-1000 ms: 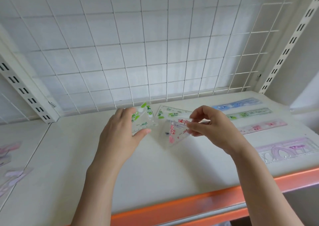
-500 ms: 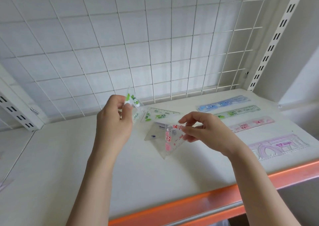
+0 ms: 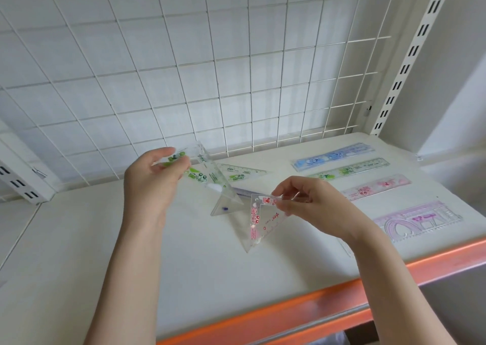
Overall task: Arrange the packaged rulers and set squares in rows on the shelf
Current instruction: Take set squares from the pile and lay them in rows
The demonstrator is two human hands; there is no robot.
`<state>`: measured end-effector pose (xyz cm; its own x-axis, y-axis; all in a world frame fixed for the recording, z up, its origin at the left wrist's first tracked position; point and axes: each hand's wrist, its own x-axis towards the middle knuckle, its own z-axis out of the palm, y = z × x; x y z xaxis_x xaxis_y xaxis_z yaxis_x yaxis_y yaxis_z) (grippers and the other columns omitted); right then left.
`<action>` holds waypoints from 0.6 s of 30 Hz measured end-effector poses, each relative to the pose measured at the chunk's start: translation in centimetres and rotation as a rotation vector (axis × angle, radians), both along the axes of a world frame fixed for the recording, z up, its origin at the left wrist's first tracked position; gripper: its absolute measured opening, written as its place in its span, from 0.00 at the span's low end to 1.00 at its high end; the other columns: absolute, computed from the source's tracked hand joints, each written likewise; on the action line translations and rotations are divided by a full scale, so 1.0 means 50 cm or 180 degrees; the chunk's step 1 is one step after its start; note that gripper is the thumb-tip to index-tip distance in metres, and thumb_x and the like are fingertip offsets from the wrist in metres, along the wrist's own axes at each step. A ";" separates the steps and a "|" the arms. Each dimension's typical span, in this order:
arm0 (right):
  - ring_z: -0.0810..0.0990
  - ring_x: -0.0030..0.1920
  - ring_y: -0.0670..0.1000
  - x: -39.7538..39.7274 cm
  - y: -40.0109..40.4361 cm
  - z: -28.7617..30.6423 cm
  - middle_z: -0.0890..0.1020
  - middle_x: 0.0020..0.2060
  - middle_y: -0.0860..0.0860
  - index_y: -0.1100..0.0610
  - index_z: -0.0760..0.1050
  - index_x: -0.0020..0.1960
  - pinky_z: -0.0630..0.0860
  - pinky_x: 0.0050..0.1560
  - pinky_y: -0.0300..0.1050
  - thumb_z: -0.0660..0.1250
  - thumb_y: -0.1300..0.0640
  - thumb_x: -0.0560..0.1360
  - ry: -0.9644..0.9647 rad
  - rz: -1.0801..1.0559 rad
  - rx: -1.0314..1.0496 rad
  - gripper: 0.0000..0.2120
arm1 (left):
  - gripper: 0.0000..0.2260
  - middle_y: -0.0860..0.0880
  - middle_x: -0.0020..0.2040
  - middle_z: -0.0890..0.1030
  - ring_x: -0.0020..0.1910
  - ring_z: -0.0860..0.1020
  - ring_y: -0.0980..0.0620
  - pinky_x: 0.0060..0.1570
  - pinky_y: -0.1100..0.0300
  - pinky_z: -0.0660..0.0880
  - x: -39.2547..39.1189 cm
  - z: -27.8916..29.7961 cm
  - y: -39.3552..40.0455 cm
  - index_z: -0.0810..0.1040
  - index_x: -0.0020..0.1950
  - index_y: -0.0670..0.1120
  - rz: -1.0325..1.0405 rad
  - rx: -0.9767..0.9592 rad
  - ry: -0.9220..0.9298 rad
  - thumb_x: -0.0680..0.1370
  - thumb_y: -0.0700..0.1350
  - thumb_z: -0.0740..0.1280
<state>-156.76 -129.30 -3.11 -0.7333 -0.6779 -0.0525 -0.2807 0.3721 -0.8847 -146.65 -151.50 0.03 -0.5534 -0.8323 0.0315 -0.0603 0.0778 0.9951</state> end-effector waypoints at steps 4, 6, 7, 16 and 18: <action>0.78 0.35 0.44 -0.002 0.017 0.001 0.79 0.32 0.42 0.51 0.77 0.42 0.74 0.42 0.42 0.69 0.58 0.73 0.0000 0.0027 0.0064 0.03 | 0.08 0.47 0.37 0.74 0.32 0.76 0.54 0.29 0.70 0.75 -0.051 -0.025 -0.016 0.73 0.40 0.43 0.0066 0.0378 0.0103 0.71 0.37 0.73; 0.79 0.35 0.44 -0.001 0.022 0.002 0.80 0.31 0.42 0.51 0.76 0.42 0.72 0.38 0.39 0.70 0.58 0.73 0.0002 0.0027 0.0139 0.03 | 0.08 0.46 0.41 0.73 0.31 0.79 0.54 0.32 0.68 0.78 -0.078 -0.042 -0.017 0.72 0.42 0.41 0.0007 0.0548 0.0131 0.73 0.36 0.71; 0.79 0.35 0.44 0.001 0.024 0.002 0.80 0.31 0.43 0.52 0.76 0.42 0.72 0.38 0.40 0.70 0.58 0.73 -0.0006 0.0029 0.0174 0.04 | 0.08 0.45 0.46 0.74 0.29 0.80 0.55 0.35 0.67 0.79 -0.090 -0.051 -0.016 0.72 0.47 0.41 -0.0026 0.0661 0.0148 0.73 0.35 0.70; 0.79 0.36 0.46 0.010 0.031 -0.009 0.81 0.32 0.47 0.53 0.75 0.42 0.74 0.42 0.47 0.69 0.58 0.73 -0.0021 0.0059 0.0261 0.03 | 0.19 0.48 0.52 0.72 0.29 0.79 0.55 0.48 0.60 0.78 -0.155 -0.098 0.021 0.69 0.67 0.39 -0.0424 0.0527 -0.0271 0.77 0.35 0.65; 0.79 0.36 0.46 0.012 0.032 -0.013 0.81 0.33 0.46 0.53 0.76 0.42 0.76 0.43 0.48 0.70 0.58 0.73 -0.0020 0.0048 0.0252 0.03 | 0.18 0.47 0.49 0.77 0.37 0.81 0.50 0.53 0.54 0.77 -0.158 -0.110 0.012 0.71 0.66 0.41 -0.0329 -0.0031 -0.0659 0.76 0.39 0.66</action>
<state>-156.18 -127.71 -3.75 -0.7225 -0.6824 -0.1110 -0.2813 0.4367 -0.8545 -154.55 -150.90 -5.48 -0.6311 -0.7712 -0.0838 -0.2545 0.1038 0.9615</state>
